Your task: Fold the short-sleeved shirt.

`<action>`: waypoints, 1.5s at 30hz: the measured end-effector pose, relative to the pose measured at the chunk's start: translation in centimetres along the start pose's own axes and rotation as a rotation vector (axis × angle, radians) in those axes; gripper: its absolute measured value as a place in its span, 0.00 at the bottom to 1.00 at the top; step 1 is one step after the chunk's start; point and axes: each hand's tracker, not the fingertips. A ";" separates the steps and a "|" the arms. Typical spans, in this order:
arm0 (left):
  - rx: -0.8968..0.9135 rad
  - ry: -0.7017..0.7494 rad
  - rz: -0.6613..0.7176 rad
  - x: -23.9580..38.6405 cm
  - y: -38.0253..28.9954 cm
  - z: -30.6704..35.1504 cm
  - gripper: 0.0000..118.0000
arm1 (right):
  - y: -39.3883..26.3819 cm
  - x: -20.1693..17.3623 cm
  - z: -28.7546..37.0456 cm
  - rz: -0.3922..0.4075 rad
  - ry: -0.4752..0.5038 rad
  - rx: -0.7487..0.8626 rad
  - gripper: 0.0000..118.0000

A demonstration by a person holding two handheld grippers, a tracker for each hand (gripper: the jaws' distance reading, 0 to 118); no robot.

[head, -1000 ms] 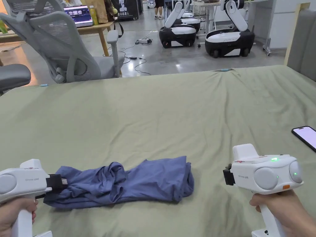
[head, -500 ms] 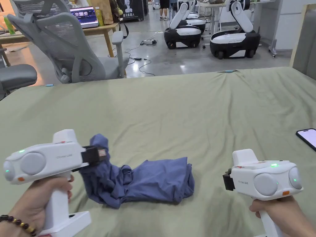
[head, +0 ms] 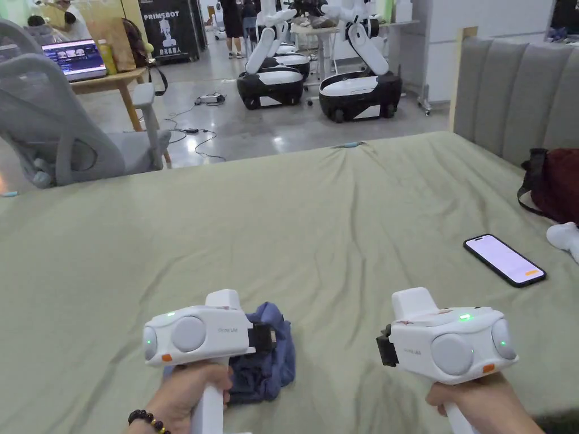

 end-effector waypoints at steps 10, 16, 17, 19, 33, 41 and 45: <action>0.287 -0.001 0.009 -1.2 0.8 6.9 0.99 | 0.0 0.2 0.2 -0.006 -0.005 0.009 0.00; 0.241 0.046 0.041 -3.7 0.5 9.7 0.02 | 0.2 -1.3 0.2 0.010 0.022 0.013 0.00; 0.234 0.095 0.036 -3.7 0.3 9.8 0.02 | 0.2 -1.5 0.2 0.013 0.025 0.013 0.00; 0.215 0.070 0.010 -2.6 -0.2 9.6 0.02 | 0.2 -1.8 0.2 0.019 0.029 0.012 0.00; -0.024 -0.081 0.026 3.1 -0.9 -2.5 0.00 | -0.9 0.7 2.7 -0.008 -0.016 0.008 0.00; 0.057 -0.060 -0.021 0.4 0.2 3.4 0.00 | 0.9 -2.4 0.3 -0.021 0.116 0.018 0.00; 0.121 -0.029 0.011 -3.1 0.1 8.0 0.00 | 3.7 -7.0 -2.3 0.029 0.215 0.034 0.00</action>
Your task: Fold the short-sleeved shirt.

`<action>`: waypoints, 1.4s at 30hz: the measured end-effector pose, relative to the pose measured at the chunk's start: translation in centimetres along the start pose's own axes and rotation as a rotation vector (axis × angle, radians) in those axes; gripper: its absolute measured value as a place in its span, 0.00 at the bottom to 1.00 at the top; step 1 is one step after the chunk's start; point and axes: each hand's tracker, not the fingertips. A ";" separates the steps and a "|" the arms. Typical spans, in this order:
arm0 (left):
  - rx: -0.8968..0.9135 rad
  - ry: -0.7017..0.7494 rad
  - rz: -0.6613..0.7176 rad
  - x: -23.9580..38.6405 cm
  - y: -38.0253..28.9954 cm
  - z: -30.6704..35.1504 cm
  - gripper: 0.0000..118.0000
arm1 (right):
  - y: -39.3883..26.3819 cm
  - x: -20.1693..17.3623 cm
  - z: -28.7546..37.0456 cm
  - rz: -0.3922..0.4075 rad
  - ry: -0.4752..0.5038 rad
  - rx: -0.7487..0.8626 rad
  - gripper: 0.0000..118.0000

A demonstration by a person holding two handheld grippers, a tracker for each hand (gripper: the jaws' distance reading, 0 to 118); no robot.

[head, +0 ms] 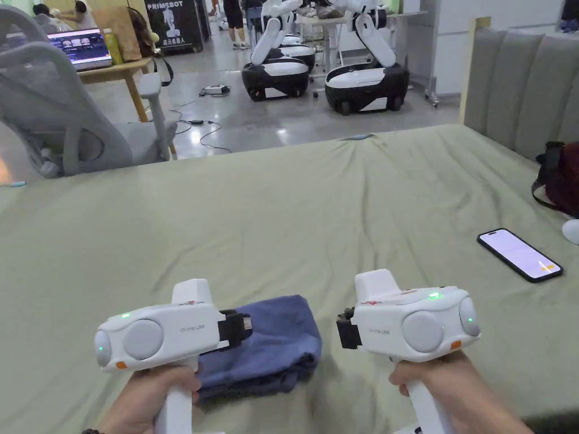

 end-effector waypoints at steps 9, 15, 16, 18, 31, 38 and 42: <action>0.046 0.054 0.078 -6.9 -1.0 5.5 0.00 | 0.7 -2.5 -9.1 -0.083 0.090 -0.132 0.00; 0.007 0.020 0.192 -9.4 -1.1 2.9 0.68 | -0.1 -1.6 -8.7 -0.084 0.121 -0.097 0.00; 0.003 0.012 0.223 -9.6 -1.1 2.3 0.85 | -0.1 -1.6 -8.7 -0.076 0.123 -0.097 0.00; -0.017 0.000 0.280 -9.7 -1.0 1.2 0.84 | 0.0 -1.6 -8.6 -0.078 0.123 -0.098 0.00; -0.122 -0.030 0.234 -8.9 0.2 -3.0 0.31 | -0.1 -2.4 -8.3 -0.072 0.086 -0.093 0.00; -0.104 -0.043 0.185 -13.2 1.6 0.7 0.28 | 2.6 -7.8 -6.7 0.060 0.015 0.046 0.02; -0.103 0.003 0.143 -17.9 3.3 5.0 0.27 | 5.7 -14.0 -6.7 0.142 0.020 0.218 0.02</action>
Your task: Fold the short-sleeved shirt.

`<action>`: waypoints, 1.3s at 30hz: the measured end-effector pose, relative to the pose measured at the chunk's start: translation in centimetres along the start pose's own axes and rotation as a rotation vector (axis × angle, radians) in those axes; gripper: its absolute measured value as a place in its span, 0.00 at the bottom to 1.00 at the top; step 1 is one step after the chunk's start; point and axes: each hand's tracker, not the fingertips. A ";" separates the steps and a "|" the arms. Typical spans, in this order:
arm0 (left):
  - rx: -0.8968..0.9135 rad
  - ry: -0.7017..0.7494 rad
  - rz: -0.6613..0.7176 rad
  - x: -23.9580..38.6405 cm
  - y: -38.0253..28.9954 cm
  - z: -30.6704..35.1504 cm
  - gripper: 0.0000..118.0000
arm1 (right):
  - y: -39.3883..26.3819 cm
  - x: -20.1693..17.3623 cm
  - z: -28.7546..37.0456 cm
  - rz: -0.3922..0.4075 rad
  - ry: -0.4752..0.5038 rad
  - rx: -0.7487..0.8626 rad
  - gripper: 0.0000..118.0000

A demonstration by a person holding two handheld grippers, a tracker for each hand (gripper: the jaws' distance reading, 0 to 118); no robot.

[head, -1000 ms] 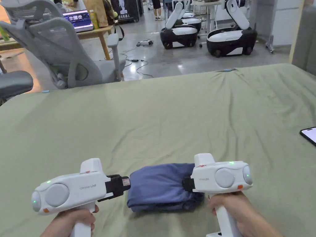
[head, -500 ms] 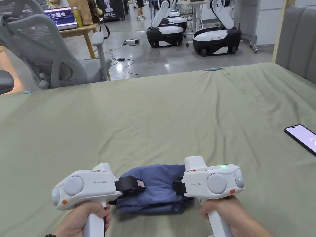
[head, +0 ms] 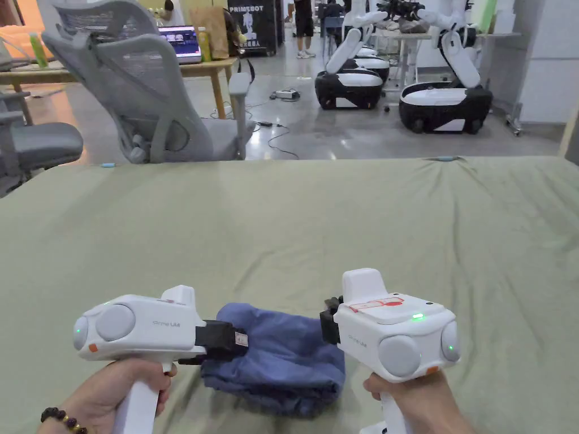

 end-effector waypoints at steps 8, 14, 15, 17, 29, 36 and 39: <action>0.045 0.148 0.058 -18.2 2.9 12.2 0.27 | 5.8 -14.3 -6.8 0.115 0.051 0.267 0.02; 0.067 0.305 0.134 -30.9 2.0 19.9 0.27 | 5.5 -22.4 -12.4 0.181 0.188 0.269 0.03; 0.086 0.323 0.159 -32.1 1.8 20.6 0.27 | 5.2 -23.4 -13.2 0.210 0.199 0.263 0.03; 0.115 0.320 0.222 -34.6 1.4 21.3 0.28 | 4.5 -24.8 -14.9 0.239 0.226 0.257 0.03; 0.479 0.501 0.184 -29.0 1.5 23.5 0.95 | 6.2 -21.6 -13.2 0.245 0.310 0.190 0.03; 0.630 0.586 -0.097 -14.9 4.2 21.5 0.01 | 10.4 -13.3 -6.5 0.241 0.128 0.251 0.04; 0.676 0.519 -0.175 -7.1 5.5 18.7 0.01 | 12.5 -8.4 -2.6 0.221 0.046 0.281 0.05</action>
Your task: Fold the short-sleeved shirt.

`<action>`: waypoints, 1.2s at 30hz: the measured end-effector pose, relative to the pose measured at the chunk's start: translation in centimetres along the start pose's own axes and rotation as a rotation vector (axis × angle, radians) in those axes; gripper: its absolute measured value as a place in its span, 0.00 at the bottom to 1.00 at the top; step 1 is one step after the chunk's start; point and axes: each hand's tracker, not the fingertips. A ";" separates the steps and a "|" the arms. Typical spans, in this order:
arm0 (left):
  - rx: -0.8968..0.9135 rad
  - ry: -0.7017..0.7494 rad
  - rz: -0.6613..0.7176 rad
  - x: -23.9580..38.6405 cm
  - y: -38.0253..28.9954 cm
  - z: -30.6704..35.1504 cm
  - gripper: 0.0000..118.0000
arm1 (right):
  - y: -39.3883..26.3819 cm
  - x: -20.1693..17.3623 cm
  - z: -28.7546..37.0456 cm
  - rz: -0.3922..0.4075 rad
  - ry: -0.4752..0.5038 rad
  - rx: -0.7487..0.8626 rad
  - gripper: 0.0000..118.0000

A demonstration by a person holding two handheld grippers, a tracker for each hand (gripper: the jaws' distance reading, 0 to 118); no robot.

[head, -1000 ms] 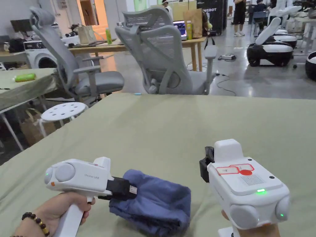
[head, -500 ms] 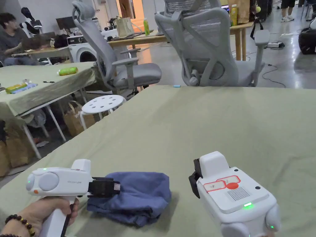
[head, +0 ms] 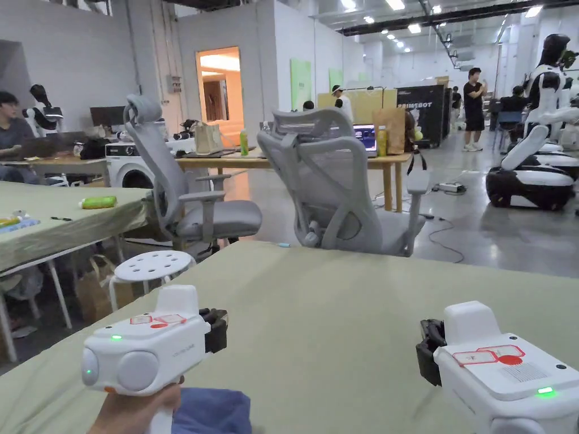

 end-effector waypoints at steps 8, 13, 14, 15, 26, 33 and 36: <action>0.178 -0.108 -0.077 22.6 1.6 2.4 0.00 | 1.7 12.9 12.5 -0.081 -0.282 0.064 0.04; 0.271 -0.147 -0.144 32.3 -1.0 5.3 0.00 | -2.0 17.9 19.4 -0.108 -0.422 0.064 0.00; 0.265 -0.170 -0.157 33.9 -1.9 5.8 0.00 | -3.3 18.5 20.5 -0.112 -0.448 0.061 0.00; 0.266 -0.194 -0.174 35.0 -2.7 6.3 0.00 | -4.2 19.1 21.4 -0.117 -0.455 0.059 0.00; 0.220 -0.170 -0.187 37.6 -9.5 9.4 0.00 | -11.2 18.5 27.2 -0.053 -0.514 0.071 0.00; 0.173 -0.120 -0.226 37.2 -11.2 9.7 0.00 | -11.1 16.9 26.4 -0.067 -0.521 0.070 0.00; 0.171 -0.140 -0.177 36.8 -11.5 10.0 0.00 | -11.2 16.4 26.4 -0.078 -0.505 0.072 0.00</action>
